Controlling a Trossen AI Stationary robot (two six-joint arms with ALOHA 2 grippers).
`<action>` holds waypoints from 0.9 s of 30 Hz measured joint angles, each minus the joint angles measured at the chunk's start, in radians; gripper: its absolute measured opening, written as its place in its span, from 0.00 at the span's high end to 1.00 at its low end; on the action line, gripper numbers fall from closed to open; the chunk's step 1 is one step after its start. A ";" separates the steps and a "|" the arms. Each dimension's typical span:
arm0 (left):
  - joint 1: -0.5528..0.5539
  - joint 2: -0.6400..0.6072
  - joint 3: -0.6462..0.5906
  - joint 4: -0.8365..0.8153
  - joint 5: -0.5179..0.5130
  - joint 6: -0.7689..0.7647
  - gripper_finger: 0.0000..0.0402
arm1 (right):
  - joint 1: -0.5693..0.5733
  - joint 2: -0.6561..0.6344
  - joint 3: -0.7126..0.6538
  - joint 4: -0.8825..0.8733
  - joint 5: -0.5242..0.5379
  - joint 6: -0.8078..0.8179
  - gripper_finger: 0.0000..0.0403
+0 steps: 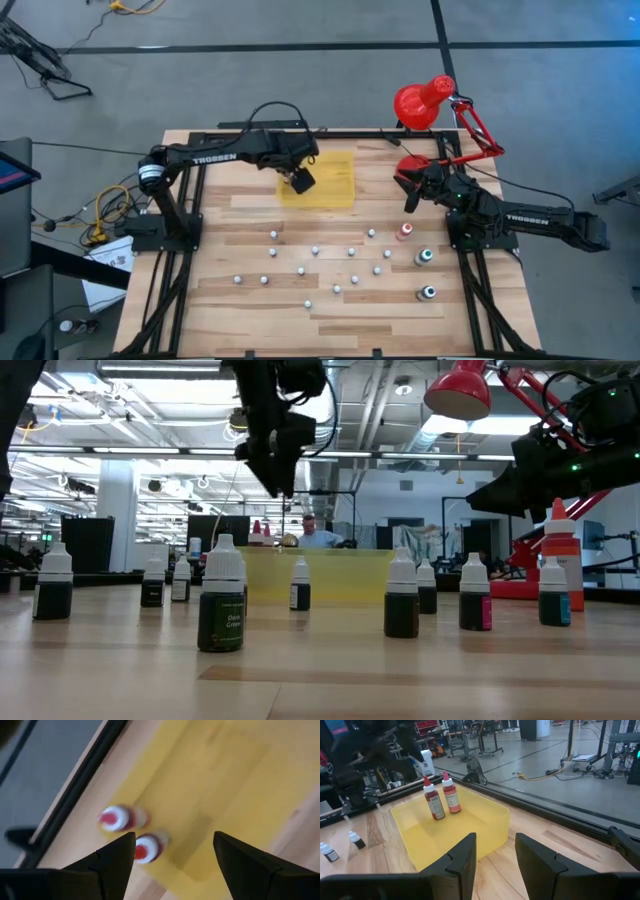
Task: Pick & Place food coloring
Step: Put the large orange food coloring in the bin
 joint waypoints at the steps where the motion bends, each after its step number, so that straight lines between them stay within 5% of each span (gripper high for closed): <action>1: -0.013 0.000 0.000 0.024 0.000 0.019 0.34 | 0.000 0.000 0.000 0.000 0.000 0.000 0.69; 8: -0.098 0.000 0.000 0.130 0.000 0.090 0.34 | 0.000 0.000 0.000 0.000 0.000 0.000 0.69; 20: -0.210 0.000 0.000 -0.028 0.056 0.099 0.34 | 0.000 0.000 0.000 -0.050 0.000 -0.016 0.69; 27: -0.248 -0.016 0.000 -0.152 0.015 -0.040 0.34 | 0.003 0.000 0.000 -0.046 -0.001 0.085 0.69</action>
